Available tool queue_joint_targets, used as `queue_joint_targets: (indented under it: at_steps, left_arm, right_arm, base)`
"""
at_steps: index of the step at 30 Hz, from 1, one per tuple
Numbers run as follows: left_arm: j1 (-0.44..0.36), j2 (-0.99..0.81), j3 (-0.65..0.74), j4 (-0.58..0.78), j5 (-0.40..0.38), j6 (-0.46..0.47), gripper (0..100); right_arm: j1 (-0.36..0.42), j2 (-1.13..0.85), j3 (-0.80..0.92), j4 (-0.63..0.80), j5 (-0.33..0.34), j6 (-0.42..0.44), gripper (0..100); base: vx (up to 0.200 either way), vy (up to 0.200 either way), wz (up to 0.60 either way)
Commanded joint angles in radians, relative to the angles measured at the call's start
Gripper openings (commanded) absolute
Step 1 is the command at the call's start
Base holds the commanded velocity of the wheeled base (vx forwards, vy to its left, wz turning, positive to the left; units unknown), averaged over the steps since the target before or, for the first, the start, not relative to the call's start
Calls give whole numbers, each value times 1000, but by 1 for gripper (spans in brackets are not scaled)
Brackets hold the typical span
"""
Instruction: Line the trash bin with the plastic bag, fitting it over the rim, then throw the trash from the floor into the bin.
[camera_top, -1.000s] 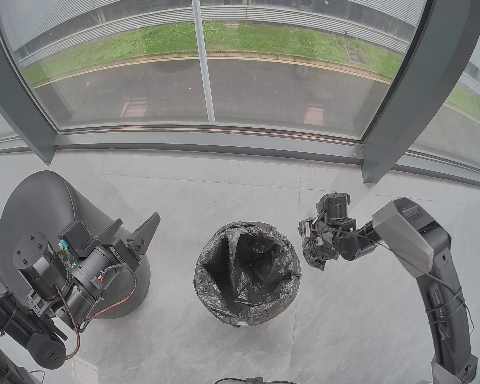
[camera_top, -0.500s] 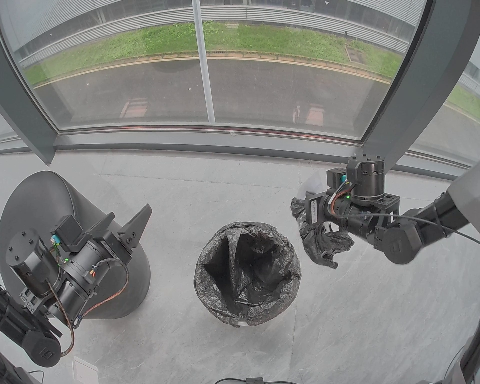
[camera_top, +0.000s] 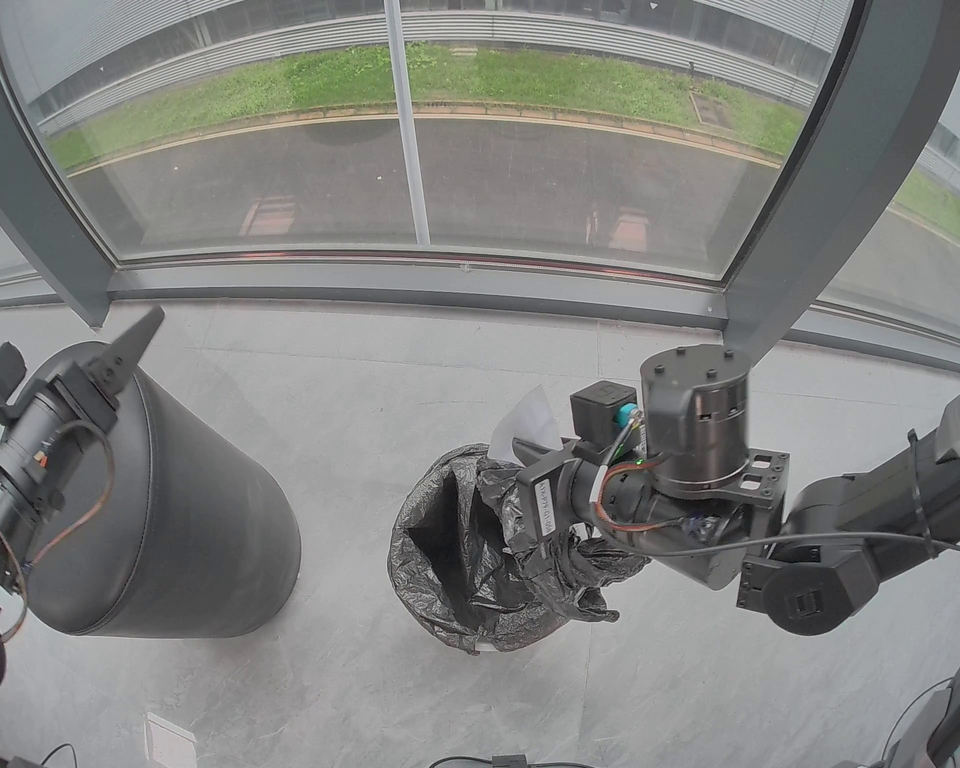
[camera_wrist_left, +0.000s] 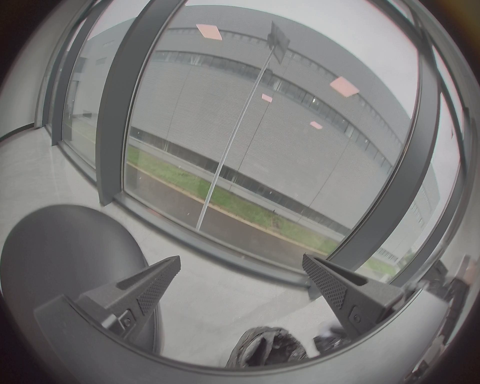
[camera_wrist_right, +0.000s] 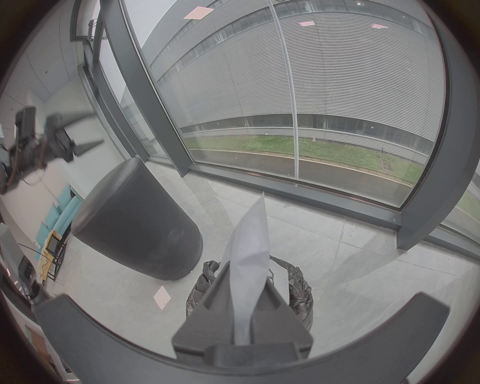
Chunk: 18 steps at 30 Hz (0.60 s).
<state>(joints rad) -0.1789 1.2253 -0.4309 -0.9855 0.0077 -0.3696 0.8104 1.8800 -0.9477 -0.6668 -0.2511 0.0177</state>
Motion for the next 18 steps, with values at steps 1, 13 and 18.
queue_joint_targets:
  at_steps: [1,13,18]
  left_arm:
    - [133,-224,-80,93,-133,-60,100]
    - [182,-310,-123,212,-221,-137,100]
    - [182,-305,-120,214,-221,-137,100]
  right_arm:
    - [29,183,-145,30,-45,-2,0]
    - [16,418,-365,133,-56,2,0]
    - [-5,446,-373,130,-65,1,0]
  base:
    - [0,0,0]
    - [0,0,0]
    - [0,0,0]
